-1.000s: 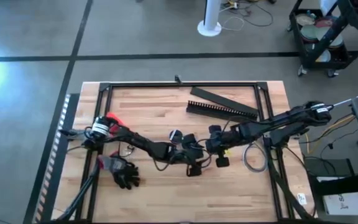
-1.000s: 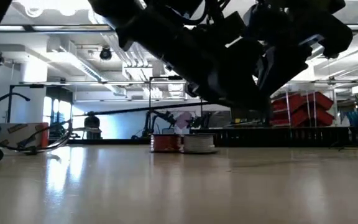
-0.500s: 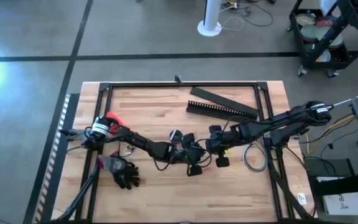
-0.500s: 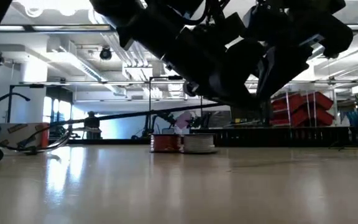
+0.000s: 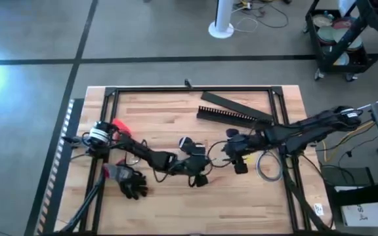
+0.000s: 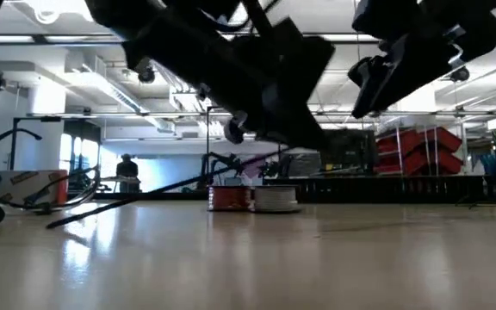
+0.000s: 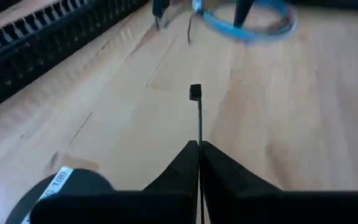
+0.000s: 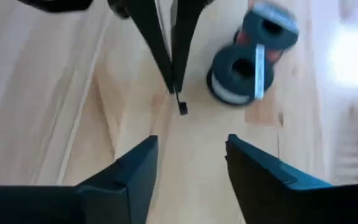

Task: Ziptie cables
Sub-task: Prepare the black zip tie

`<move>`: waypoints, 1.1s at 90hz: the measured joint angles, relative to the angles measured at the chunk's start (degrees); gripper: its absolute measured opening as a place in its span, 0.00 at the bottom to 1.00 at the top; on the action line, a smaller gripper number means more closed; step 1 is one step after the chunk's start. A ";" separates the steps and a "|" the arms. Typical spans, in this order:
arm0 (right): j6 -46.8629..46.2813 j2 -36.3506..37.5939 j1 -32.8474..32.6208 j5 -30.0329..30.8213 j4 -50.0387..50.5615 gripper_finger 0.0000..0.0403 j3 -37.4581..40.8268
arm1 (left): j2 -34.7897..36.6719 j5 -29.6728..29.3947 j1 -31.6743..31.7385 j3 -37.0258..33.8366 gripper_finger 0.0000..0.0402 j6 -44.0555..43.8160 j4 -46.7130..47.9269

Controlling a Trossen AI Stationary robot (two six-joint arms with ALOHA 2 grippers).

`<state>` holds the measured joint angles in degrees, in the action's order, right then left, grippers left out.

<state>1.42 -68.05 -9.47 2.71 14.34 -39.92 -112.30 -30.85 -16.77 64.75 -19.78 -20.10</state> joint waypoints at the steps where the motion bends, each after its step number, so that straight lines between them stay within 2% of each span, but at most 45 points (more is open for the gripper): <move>1: 0.10 0.37 0.00 0.30 -1.40 0.45 0.74 | 0.31 -0.42 -0.14 -0.37 0.00 -0.10 -0.61; 20: 1.22 4.87 0.00 4.86 -24.83 0.44 14.31 | 5.73 -8.91 -1.39 -5.87 0.00 -1.12 -8.78; 33: -3.40 4.11 -0.02 4.82 -40.09 0.41 22.08 | 8.25 -10.31 -1.74 -7.75 0.00 -1.30 -14.01; 41: -7.51 3.02 -0.02 4.80 -45.50 0.39 25.60 | 8.60 -10.38 -1.99 -7.95 0.00 -0.36 -17.08; 69: -18.45 2.25 -0.02 4.80 -46.29 0.36 32.37 | 8.45 -10.17 -2.33 -7.52 0.00 -0.64 -17.76; 99: -17.64 2.27 -0.02 4.78 -46.01 0.31 32.91 | 8.36 -10.19 -3.47 -7.52 0.00 -0.88 -21.42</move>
<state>-16.22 -65.78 -9.50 7.49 -31.67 -7.01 -103.94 -41.04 -20.24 57.23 -20.67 -41.52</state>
